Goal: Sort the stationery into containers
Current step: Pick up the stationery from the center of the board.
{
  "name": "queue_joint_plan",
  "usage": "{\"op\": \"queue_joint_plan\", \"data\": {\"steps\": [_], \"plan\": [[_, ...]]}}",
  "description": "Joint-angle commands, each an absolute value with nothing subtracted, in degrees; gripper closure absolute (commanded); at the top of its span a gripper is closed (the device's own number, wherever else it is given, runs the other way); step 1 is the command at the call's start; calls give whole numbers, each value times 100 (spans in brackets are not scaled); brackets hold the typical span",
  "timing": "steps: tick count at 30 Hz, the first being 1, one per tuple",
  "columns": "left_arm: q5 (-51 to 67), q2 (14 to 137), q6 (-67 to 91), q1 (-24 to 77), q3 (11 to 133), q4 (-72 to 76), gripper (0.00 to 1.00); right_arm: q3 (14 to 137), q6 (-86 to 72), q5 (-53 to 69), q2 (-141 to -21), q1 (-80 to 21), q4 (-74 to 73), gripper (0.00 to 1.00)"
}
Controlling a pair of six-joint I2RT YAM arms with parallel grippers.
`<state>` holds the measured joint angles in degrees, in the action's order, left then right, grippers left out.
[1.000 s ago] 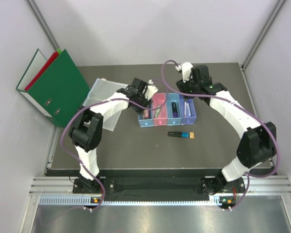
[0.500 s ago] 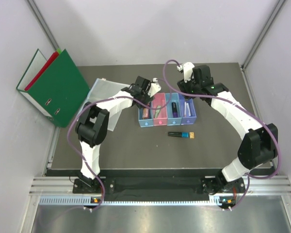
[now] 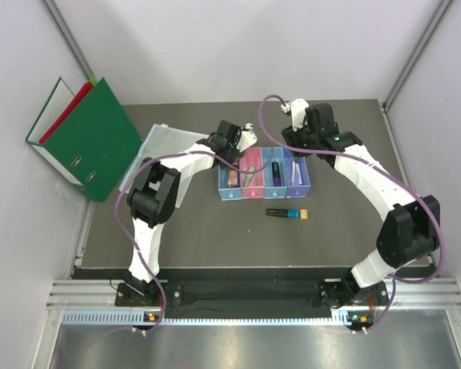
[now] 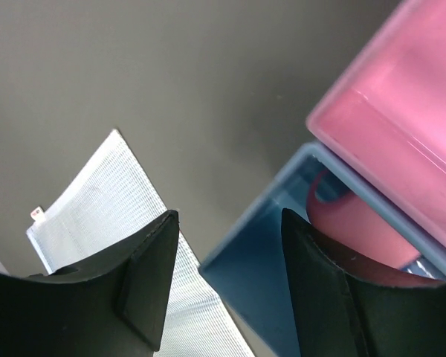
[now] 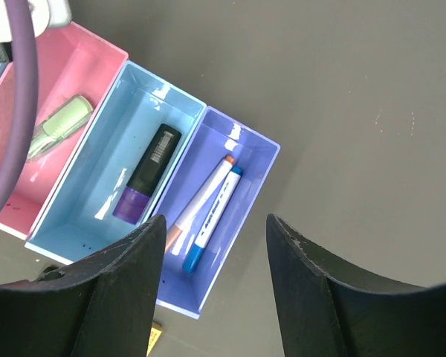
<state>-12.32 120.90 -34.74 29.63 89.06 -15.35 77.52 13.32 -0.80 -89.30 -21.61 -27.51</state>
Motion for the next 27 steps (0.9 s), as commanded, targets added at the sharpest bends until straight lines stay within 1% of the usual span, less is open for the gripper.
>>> {"op": "queue_joint_plan", "data": {"steps": [1,16,21,27], "plan": [[-1424,12234,-3708,2874,9193,-1108,38,7726,1248,-114,-8763,-2118,-2628,43],[-1424,12498,-3788,2856,9510,-1142,38,7682,1239,-123,-8772,-2127,-2628,43],[-1284,11972,-3508,2865,9098,-1169,38,7682,1318,-123,-8772,-2127,-2672,43],[-1046,11093,-2911,2883,8991,-1564,36,7699,1441,-132,-8701,-2127,-2768,41]]}}
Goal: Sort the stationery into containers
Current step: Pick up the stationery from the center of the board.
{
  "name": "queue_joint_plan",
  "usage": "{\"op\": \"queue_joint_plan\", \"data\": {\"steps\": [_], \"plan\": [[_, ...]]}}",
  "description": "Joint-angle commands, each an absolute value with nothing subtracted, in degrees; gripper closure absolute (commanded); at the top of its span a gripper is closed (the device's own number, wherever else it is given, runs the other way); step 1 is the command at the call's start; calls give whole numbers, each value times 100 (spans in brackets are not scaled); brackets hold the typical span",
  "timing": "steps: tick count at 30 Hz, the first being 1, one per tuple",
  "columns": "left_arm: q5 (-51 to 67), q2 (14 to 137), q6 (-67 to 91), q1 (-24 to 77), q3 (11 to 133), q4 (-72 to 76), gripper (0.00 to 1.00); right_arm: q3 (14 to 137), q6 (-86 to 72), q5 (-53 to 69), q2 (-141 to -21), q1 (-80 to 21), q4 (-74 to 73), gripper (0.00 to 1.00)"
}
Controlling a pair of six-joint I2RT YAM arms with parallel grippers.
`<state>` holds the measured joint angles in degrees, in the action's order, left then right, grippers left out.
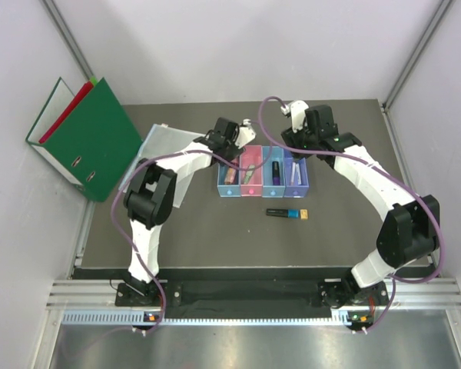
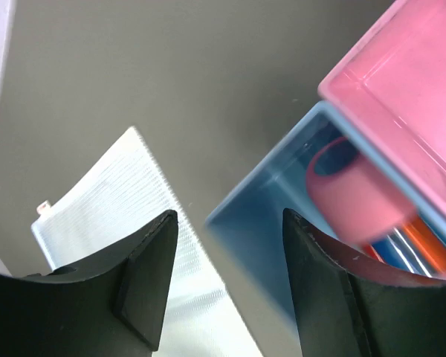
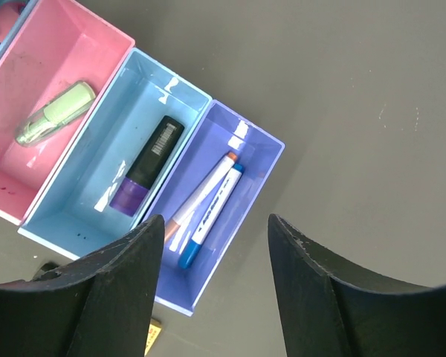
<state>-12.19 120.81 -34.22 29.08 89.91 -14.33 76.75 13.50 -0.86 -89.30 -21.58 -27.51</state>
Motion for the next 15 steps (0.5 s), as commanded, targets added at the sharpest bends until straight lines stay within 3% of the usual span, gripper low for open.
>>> {"op": "queue_joint_plan", "data": {"steps": [1,6,11,14,15], "plan": [[-1002,10987,-2866,2900,8974,-1599,36,7717,1511,-114,-8684,-2127,-2786,40],[-1019,10328,-2760,2918,8798,-1740,36,7752,2002,-35,-8526,-2127,-3119,37],[-923,9565,-2593,2918,8772,-2424,36,7699,3548,1149,-8358,-2153,-4120,37],[-809,8950,-2540,2918,8527,-2838,27,7708,4568,1616,-8358,-2310,-5095,37],[-791,8782,-2514,2909,8438,-2995,18,7691,4936,1722,-8411,-2372,-5515,37]]}}
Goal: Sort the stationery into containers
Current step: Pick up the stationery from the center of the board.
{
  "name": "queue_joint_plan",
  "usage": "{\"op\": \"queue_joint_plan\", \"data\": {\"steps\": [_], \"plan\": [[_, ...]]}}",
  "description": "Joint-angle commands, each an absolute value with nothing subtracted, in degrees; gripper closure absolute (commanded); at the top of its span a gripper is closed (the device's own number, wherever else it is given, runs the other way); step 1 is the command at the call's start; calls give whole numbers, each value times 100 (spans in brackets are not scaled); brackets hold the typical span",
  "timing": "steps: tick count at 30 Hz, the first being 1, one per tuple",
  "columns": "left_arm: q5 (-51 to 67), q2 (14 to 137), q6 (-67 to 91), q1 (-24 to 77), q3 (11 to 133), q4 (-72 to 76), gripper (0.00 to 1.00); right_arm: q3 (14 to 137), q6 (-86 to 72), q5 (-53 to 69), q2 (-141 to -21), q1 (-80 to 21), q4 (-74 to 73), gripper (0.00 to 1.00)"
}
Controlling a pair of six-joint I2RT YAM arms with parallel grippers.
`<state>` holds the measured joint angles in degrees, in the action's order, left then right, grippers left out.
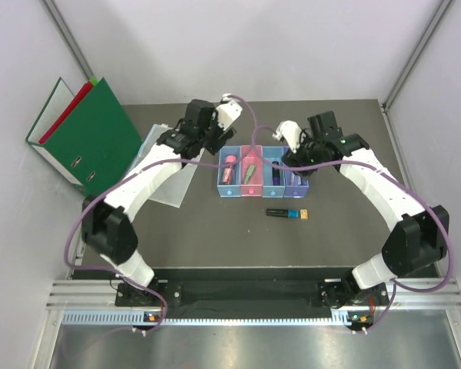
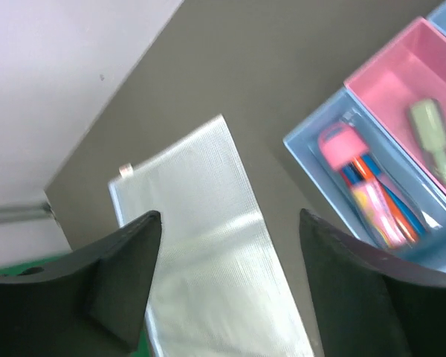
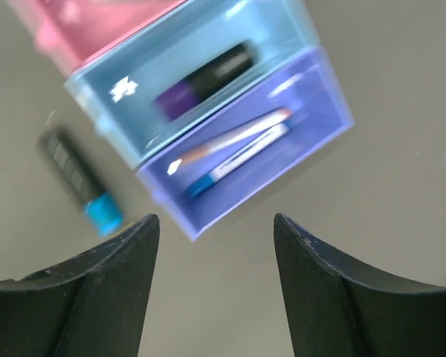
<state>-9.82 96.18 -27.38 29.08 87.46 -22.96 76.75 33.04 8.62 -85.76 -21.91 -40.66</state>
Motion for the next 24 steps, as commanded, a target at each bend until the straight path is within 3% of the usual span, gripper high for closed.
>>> {"op": "queue_joint_plan", "data": {"steps": [1,4,10,24], "plan": [[-756,8467,-2505,2918,8333,-3058,15,7656,5087,1731,-8437,-2451,-5694,36],[-633,7913,-2452,2918,8007,-3382,1,7366,5440,1627,-8525,-2785,-6020,32],[-545,7226,-2601,2909,7840,-4077,1,6514,5572,1178,-8543,-3445,-5564,25],[-791,6970,-2997,2909,8068,-4509,1,6468,5309,1107,-9667,-3577,-4447,25]]}}
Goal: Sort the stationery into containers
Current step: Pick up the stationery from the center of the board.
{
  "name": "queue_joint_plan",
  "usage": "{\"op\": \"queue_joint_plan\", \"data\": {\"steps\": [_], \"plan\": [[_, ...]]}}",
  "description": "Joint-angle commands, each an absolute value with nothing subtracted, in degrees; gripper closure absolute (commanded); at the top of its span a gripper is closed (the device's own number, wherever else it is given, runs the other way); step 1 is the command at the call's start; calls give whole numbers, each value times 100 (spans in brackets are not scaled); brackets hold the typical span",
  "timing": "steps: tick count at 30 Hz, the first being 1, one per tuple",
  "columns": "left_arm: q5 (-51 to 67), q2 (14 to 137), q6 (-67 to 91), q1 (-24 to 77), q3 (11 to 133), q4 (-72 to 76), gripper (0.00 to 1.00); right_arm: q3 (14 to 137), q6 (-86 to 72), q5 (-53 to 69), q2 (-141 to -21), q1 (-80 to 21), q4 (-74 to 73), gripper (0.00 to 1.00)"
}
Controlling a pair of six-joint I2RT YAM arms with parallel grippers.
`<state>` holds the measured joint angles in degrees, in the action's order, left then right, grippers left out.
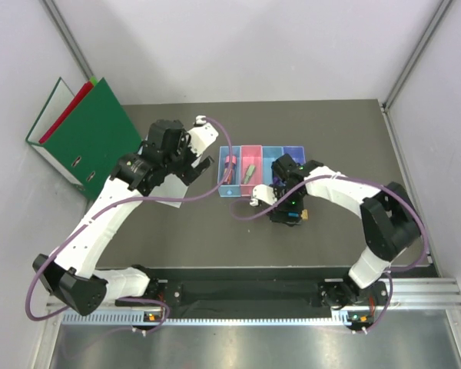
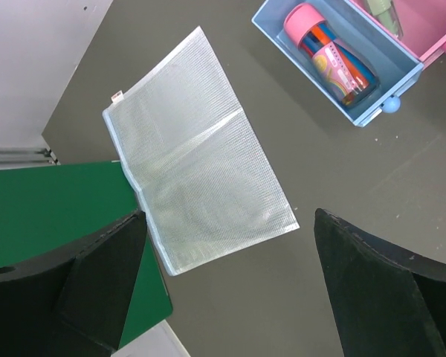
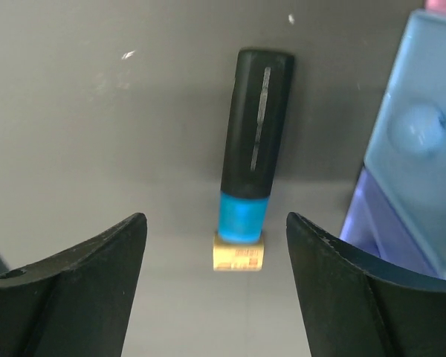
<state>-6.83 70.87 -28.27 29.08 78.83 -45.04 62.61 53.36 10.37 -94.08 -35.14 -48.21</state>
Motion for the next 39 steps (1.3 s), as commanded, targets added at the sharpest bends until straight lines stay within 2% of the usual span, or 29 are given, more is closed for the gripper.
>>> {"op": "queue_joint_plan", "data": {"steps": [1,5,11,12,14,15,17,18,20,21,28,39], "plan": [[-826,6970,-3032,2918,8068,-4500,1,6486,5300,1116,-9703,-3577,-4421,25],[-932,6987,-3120,2918,8068,-4430,1,6565,5291,1151,-9896,-3577,-4316,28],[-984,7022,-3146,2918,8077,-4316,1,6565,5239,1195,-10081,-3577,-4201,41],[-993,7031,-3146,2909,8095,-4307,1,6557,5230,1213,-10107,-3577,-4201,49],[-1011,7049,-3190,2909,8121,-4254,1,6539,5168,1239,-10169,-3577,-4175,55],[-1028,7066,-3208,2918,8121,-4237,1,6530,5168,1248,-10178,-3577,-4175,63],[-1072,7066,-3260,2909,8156,-4210,1,6504,5089,1274,-10221,-3568,-4140,71],[-1081,7075,-3278,2918,8174,-4193,1,6478,5063,1274,-10230,-3577,-4122,82],[-1125,7101,-3305,2909,8226,-4192,1,6443,5010,1283,-10239,-3586,-4087,91],[-1134,7102,-3322,2900,8235,-4184,1,6416,4992,1283,-10231,-3586,-4087,99],[-1160,7049,-3384,2900,8253,-4166,1,6565,4694,1309,-9836,-3709,-4403,100],[-1169,6803,-3287,2909,8033,-4201,1,8190,2955,1512,-8710,-3710,-5001,100]]}}
